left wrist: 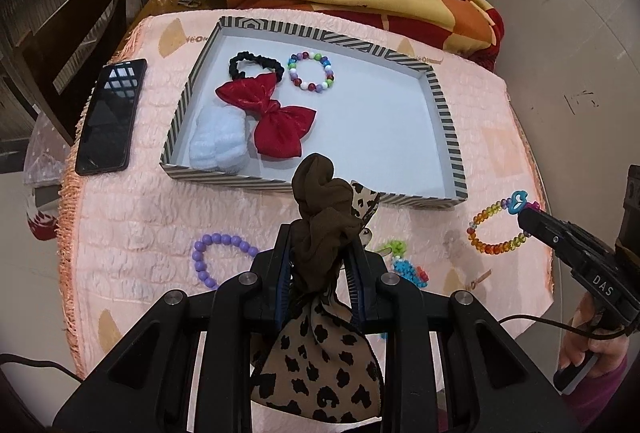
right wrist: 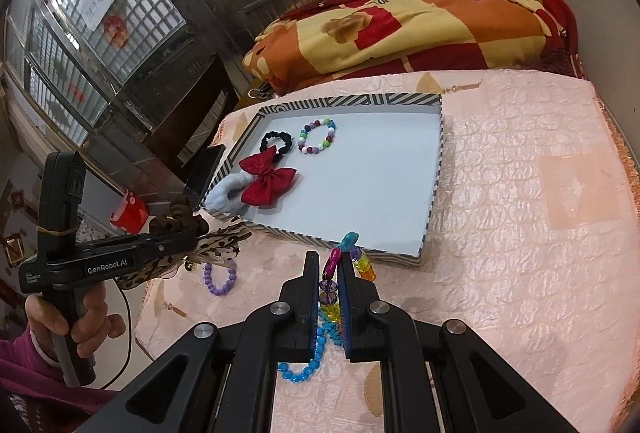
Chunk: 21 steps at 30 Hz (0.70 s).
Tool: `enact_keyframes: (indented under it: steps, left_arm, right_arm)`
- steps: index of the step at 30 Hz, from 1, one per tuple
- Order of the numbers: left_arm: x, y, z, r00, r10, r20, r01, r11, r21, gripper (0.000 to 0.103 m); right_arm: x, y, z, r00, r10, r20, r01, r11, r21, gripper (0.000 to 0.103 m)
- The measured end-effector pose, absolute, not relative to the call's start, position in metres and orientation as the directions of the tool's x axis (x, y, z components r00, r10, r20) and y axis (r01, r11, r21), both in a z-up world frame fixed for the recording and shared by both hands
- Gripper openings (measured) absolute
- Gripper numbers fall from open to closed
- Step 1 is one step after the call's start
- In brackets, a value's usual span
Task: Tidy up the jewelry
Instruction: 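Carry the leopard-print bow clip and orange bead bracelet toward the white tray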
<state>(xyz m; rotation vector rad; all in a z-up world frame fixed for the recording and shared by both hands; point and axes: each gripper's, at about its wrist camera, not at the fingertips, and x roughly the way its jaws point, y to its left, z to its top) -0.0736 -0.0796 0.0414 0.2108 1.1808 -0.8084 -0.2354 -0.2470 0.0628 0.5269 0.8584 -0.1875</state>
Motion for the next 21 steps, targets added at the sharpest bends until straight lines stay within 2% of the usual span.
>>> enact_keyframes:
  steps: [21]
  left_arm:
    - [-0.053,-0.114,0.046,0.162,-0.438,-0.884,0.634,0.733,-0.247,0.023]
  right_arm:
    - [-0.193,-0.278,0.066,0.641,0.063,-0.765,0.344,0.867,0.36,0.008]
